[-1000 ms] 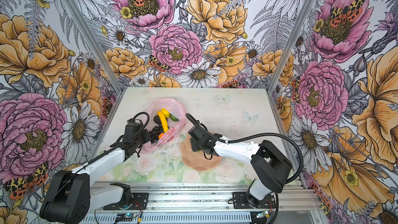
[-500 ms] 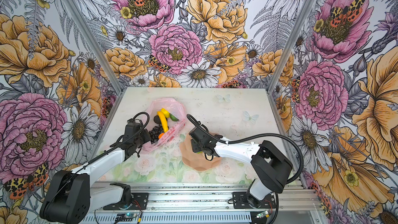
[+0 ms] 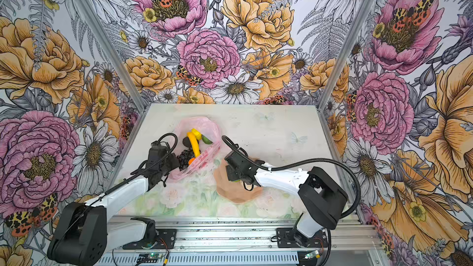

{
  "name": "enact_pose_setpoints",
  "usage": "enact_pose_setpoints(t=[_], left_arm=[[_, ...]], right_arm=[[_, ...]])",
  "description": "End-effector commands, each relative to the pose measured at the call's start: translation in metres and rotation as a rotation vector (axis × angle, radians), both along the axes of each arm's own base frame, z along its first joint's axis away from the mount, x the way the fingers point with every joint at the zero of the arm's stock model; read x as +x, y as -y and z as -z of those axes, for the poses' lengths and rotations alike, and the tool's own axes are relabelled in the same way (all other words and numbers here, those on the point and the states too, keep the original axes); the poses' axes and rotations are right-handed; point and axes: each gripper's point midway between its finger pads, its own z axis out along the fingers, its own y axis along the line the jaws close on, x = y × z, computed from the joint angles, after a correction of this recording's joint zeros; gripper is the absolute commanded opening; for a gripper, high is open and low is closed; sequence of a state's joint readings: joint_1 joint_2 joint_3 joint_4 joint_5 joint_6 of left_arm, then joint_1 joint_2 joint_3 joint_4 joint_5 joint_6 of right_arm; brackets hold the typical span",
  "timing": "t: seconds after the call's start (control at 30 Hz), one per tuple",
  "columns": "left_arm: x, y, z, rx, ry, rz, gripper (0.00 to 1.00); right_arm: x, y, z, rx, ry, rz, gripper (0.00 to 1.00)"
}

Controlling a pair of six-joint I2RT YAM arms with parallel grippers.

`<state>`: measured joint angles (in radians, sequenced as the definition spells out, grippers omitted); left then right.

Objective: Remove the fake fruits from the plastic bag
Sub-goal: 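Lower the green fruit into the pink bowl and open the right gripper, then move the right gripper back into the bag toward the lemon and dark green fruit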

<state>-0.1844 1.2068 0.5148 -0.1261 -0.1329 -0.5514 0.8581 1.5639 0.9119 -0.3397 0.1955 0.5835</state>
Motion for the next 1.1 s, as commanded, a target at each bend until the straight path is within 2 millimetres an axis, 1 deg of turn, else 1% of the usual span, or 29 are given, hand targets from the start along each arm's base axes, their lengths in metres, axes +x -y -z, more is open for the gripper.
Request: enact_pose_setpoints(t=[0.0, 0.1, 0.3, 0.43, 0.53, 0.63, 0.8, 0.87, 0.97, 1.07], left_arm=[[0.002, -0.002, -0.001, -0.006, 0.012, -0.001, 0.0], [0.002, -0.002, -0.004, -0.007, 0.023, -0.003, 0.0], [0.001, -0.002, -0.008, -0.011, 0.039, -0.005, 0.0], [0.002, 0.0, -0.009, -0.015, 0.047, 0.004, 0.0], [0.001, 0.001, -0.011, -0.01, 0.053, 0.008, 0.0], [0.0, 0.0, -0.015, 0.0, 0.064, 0.003, 0.0], [-0.002, -0.002, -0.018, 0.0, 0.077, -0.004, 0.0], [-0.002, -0.002, -0.018, -0.003, 0.078, -0.005, 0.0], [-0.002, -0.001, -0.018, -0.008, 0.079, -0.001, 0.0], [-0.002, 0.002, -0.021, -0.013, 0.091, 0.011, 0.0]], right_arm=[[0.007, -0.004, -0.021, 0.017, 0.052, 0.004, 0.72], [0.008, -0.004, -0.03, 0.024, 0.066, 0.001, 0.73], [0.016, -0.005, -0.063, 0.042, 0.135, 0.001, 0.73], [0.026, -0.015, -0.081, 0.058, 0.175, -0.016, 0.7], [0.035, -0.032, -0.093, 0.082, 0.19, -0.043, 0.68], [0.045, -0.052, -0.107, 0.114, 0.207, -0.075, 0.64], [0.06, -0.098, -0.122, 0.201, 0.208, -0.153, 0.57], [0.068, -0.117, -0.12, 0.226, 0.197, -0.177, 0.55], [0.081, -0.14, -0.112, 0.243, 0.182, -0.198, 0.52], [0.093, -0.155, -0.104, 0.246, 0.177, -0.204, 0.48]])
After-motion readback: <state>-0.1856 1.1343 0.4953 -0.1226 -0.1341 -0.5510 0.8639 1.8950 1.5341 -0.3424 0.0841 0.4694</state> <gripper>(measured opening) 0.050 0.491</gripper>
